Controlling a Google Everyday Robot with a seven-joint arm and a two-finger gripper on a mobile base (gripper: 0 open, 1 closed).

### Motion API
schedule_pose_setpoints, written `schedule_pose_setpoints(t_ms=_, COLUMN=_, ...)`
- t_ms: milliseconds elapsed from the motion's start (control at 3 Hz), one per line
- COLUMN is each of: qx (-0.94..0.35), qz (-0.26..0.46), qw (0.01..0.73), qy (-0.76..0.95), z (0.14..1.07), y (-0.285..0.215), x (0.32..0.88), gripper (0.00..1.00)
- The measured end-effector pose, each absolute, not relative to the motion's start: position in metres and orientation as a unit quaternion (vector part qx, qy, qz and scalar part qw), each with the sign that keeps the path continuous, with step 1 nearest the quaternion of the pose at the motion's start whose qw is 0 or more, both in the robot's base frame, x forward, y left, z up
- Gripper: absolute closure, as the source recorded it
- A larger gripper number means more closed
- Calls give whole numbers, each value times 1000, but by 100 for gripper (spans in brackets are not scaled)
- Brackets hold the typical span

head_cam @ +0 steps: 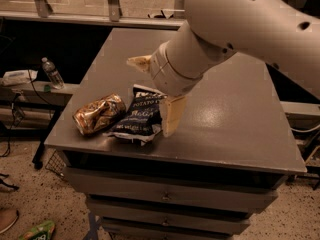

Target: Move blue chip bag near orange can

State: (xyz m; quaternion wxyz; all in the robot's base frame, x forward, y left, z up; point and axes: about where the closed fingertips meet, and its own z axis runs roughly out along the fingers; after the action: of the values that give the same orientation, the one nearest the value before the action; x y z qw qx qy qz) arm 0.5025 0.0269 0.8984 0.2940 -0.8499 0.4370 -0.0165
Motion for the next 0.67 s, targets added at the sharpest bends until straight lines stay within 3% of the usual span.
schedule_pose_setpoints(t_ms=333, qx=-848, qz=-25, qw=287, qy=444, z=901, y=24, x=501, gripper=0)
schedule_pose_setpoints(t_ms=667, qx=-826, qz=-61, qw=248, qy=503, z=908, y=-26, x=496, gripper=0)
